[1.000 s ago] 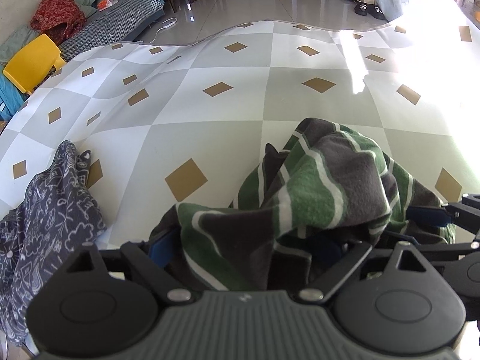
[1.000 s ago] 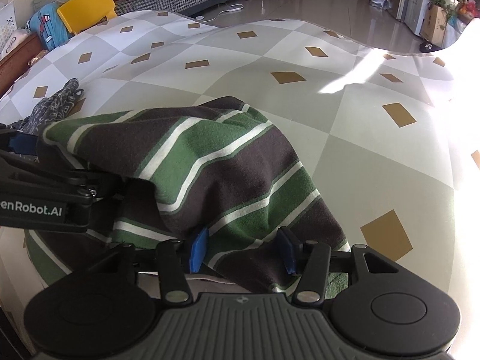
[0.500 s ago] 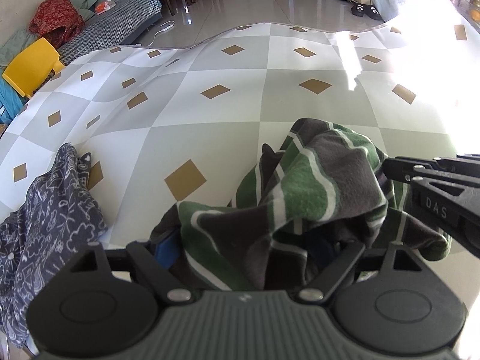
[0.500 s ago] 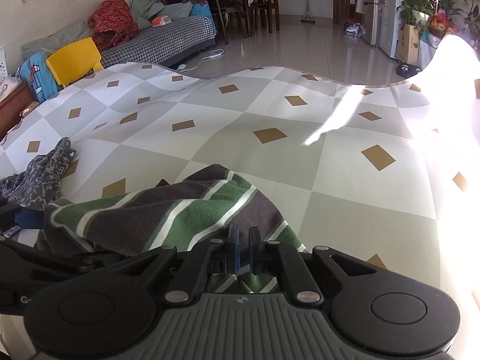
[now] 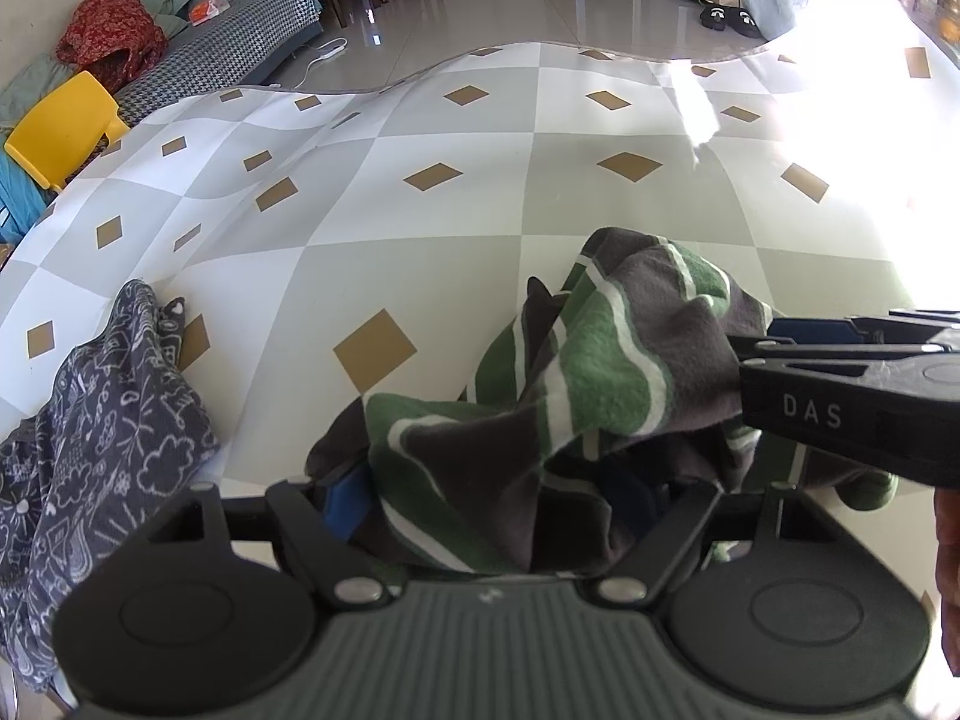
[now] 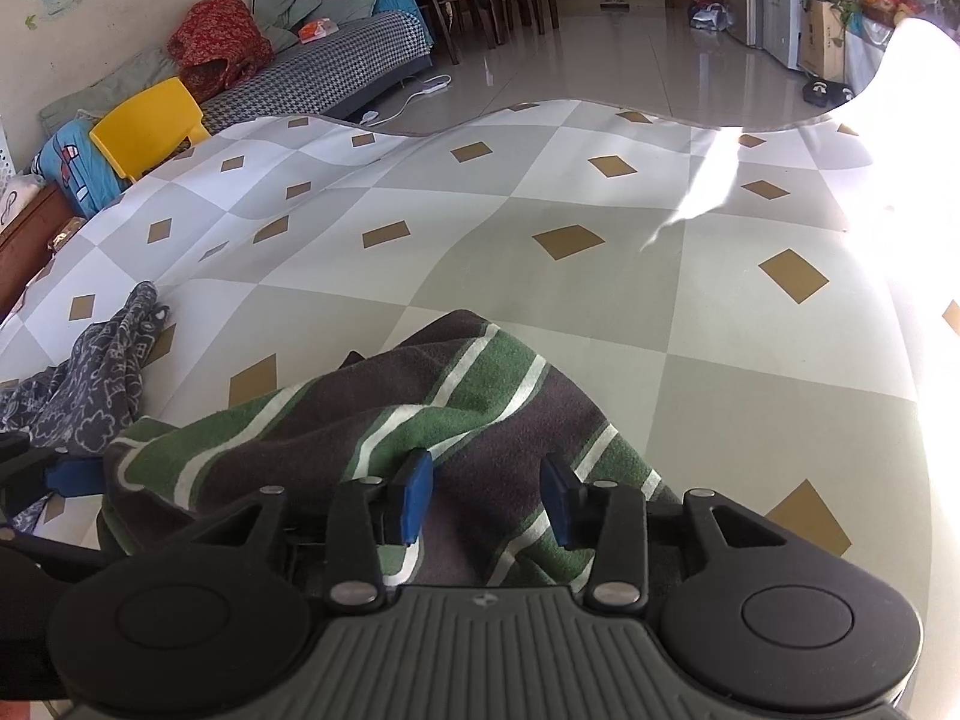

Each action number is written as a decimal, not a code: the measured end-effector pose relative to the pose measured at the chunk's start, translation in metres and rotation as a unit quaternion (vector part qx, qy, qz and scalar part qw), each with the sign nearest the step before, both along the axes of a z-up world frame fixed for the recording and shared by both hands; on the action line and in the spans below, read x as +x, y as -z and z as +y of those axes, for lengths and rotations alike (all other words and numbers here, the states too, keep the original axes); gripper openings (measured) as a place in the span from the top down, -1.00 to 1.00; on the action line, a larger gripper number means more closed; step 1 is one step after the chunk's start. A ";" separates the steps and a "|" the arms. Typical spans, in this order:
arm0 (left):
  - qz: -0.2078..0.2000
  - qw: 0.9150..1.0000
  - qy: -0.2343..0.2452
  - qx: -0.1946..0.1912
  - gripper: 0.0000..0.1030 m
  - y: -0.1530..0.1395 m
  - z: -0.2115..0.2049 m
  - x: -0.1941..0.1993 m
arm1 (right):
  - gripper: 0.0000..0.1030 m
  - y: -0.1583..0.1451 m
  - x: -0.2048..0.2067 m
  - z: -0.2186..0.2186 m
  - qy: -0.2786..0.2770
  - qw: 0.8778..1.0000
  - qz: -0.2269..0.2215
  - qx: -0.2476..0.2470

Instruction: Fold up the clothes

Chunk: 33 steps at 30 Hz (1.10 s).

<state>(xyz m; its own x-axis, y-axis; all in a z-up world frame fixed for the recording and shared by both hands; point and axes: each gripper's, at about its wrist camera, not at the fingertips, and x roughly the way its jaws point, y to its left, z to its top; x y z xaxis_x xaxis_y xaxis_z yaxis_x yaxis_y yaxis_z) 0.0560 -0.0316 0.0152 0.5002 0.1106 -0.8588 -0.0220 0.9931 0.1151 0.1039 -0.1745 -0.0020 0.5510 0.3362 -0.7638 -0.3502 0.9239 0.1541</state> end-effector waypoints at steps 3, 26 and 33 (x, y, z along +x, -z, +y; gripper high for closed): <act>0.002 1.000 -0.002 -0.003 -0.55 0.001 0.002 -0.001 | 0.13 0.004 0.001 0.004 -0.002 1.000 0.002 -0.007; 0.037 0.999 -0.003 -0.020 -0.66 0.005 0.011 -0.014 | 0.13 0.020 0.019 0.025 -0.012 0.999 0.028 0.035; 0.045 0.999 -0.003 -0.023 -0.66 0.005 0.014 -0.017 | 0.13 0.024 0.021 0.034 -0.032 0.999 0.022 0.033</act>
<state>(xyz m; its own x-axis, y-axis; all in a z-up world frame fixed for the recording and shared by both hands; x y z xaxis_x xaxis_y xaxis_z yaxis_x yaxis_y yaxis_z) 0.0390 -0.0176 0.0103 0.4203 0.0726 -0.9045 -0.0199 0.9973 0.0708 0.1250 -0.1403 -0.0255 0.4925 0.4194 -0.7626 -0.3998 0.8873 0.2298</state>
